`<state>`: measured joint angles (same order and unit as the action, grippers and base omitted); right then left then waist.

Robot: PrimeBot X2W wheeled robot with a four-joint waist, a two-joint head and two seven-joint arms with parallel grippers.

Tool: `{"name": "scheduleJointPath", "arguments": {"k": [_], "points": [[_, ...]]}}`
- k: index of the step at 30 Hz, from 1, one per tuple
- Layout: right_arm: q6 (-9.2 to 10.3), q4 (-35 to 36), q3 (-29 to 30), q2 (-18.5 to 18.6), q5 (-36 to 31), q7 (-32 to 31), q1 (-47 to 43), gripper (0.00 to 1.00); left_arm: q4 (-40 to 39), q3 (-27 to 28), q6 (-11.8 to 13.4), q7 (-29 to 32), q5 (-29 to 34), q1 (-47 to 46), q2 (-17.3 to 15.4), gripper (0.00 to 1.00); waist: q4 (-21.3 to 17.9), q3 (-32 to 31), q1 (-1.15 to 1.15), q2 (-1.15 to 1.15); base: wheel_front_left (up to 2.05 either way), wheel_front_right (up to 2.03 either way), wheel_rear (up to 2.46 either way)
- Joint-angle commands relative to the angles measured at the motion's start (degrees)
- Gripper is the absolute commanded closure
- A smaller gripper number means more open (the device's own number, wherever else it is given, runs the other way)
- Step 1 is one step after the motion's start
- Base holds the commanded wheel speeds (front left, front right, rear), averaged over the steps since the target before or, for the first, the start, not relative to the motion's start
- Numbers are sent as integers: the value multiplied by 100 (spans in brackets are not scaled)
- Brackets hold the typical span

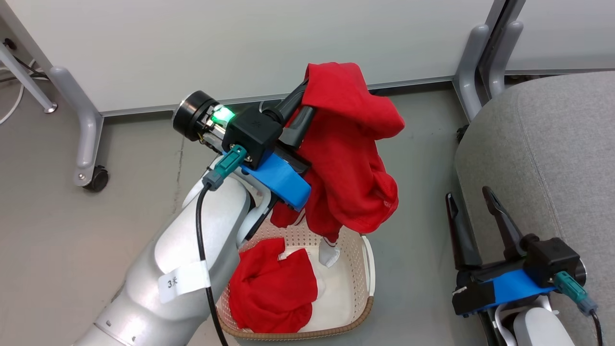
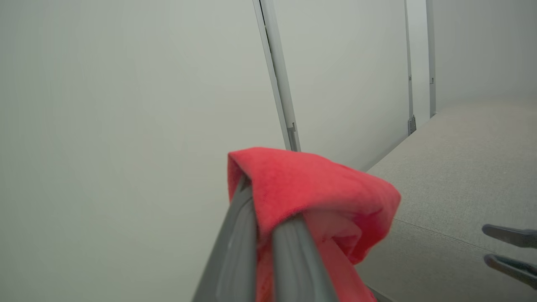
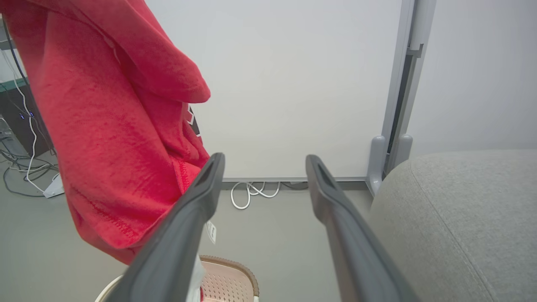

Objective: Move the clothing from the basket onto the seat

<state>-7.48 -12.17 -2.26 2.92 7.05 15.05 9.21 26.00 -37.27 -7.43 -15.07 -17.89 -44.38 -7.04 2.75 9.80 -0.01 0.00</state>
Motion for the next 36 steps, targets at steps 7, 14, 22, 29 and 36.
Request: {"name": "scheduleJointPath", "arguments": {"k": [7, 14, 22, 29, 36], "points": [[-3, 10, -196, -4, -37, 20, 40, 0, 36, -34, -6, -16, -78, -29, -29, 100, 16, -14, 1, 0, 0, 0, 0], [-3, 0, -458, -4, -158, 20, 282, 0, 54, -71, -6, -16, -79, 23, 17, 100, 31, -1, 1, 0, 0, 0, 0], [-3, -119, -1066, 79, -188, 19, 581, 0, 82, -160, -6, -16, -99, -10, 90, 100, 77, 4, 1, 0, 0, 0, 0], [-3, -410, -1701, 134, -257, 20, 971, 0, 102, -261, -6, -16, -113, -91, 133, 100, 119, 45, 1, 0, 0, 0, 0], [-3, -809, -2028, 112, -372, 19, 1414, 0, 107, -351, -6, -16, -138, -196, 206, 100, 206, 131, 1, 0, 0, 0, 0]]}}
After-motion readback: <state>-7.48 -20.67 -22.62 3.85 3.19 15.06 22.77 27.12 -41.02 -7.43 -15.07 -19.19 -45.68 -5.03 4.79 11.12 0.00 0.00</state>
